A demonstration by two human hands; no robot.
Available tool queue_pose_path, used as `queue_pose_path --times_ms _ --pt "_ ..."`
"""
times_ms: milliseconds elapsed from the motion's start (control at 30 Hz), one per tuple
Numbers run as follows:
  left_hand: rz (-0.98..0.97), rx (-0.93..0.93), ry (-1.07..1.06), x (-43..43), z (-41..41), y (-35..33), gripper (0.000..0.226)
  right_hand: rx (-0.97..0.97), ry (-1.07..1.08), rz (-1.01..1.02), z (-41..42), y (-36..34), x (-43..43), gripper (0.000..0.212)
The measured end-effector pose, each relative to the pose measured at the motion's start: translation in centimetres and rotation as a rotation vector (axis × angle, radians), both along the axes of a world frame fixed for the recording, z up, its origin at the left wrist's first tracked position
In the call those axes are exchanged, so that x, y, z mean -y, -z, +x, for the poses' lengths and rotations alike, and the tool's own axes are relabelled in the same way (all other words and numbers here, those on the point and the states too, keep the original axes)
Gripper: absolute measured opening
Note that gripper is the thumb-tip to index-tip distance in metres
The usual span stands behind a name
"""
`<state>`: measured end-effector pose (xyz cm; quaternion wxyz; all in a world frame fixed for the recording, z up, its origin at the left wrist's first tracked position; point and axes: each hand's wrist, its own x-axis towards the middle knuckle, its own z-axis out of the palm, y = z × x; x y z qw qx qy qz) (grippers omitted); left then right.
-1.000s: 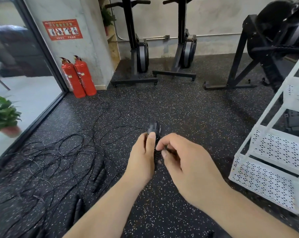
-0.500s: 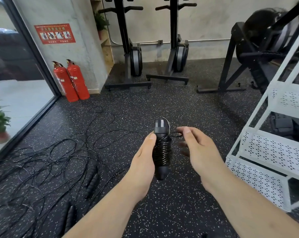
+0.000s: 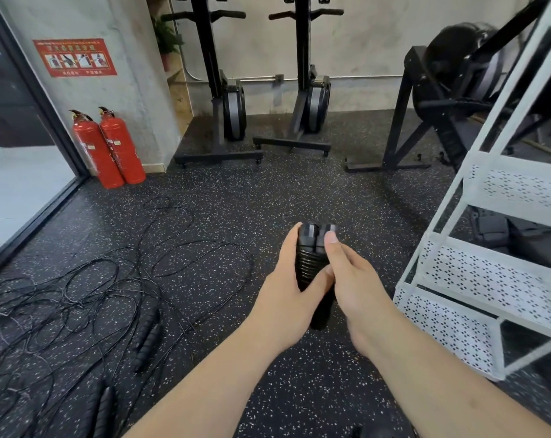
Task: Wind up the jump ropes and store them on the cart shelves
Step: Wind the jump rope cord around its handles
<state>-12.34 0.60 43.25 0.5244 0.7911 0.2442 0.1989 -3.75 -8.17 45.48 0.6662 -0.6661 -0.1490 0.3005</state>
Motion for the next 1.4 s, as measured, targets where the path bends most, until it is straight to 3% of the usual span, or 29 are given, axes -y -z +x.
queue_pose_path --times_ms 233,667,900,1067,1167,1267,1400 --pt "0.101 0.034 -0.054 3.1 1.9 -0.2 0.088 -0.263 0.113 0.075 1.4 -0.6 1.6 0.050" --pt "0.156 0.036 0.095 12.5 5.9 -5.6 0.083 0.348 0.259 -0.100 4.7 -4.8 12.0 0.041" --pt "0.195 -0.012 0.208 17.5 8.0 -11.2 0.086 0.358 0.291 -0.120 7.2 -9.1 18.2 0.044" --pt "0.219 0.061 0.334 19.9 9.6 -14.8 0.059 0.329 0.361 -0.089 8.2 -12.8 22.0 0.044" --pt "0.209 0.081 0.396 20.8 10.6 -16.3 0.061 0.309 0.389 -0.060 8.4 -14.9 23.8 0.043" --pt "0.113 0.088 0.406 21.1 11.4 -17.4 0.069 0.309 0.380 -0.048 8.7 -16.6 24.9 0.047" --pt "-0.022 0.140 0.397 21.1 12.5 -19.0 0.063 0.365 0.351 -0.082 9.4 -18.8 25.4 0.053"
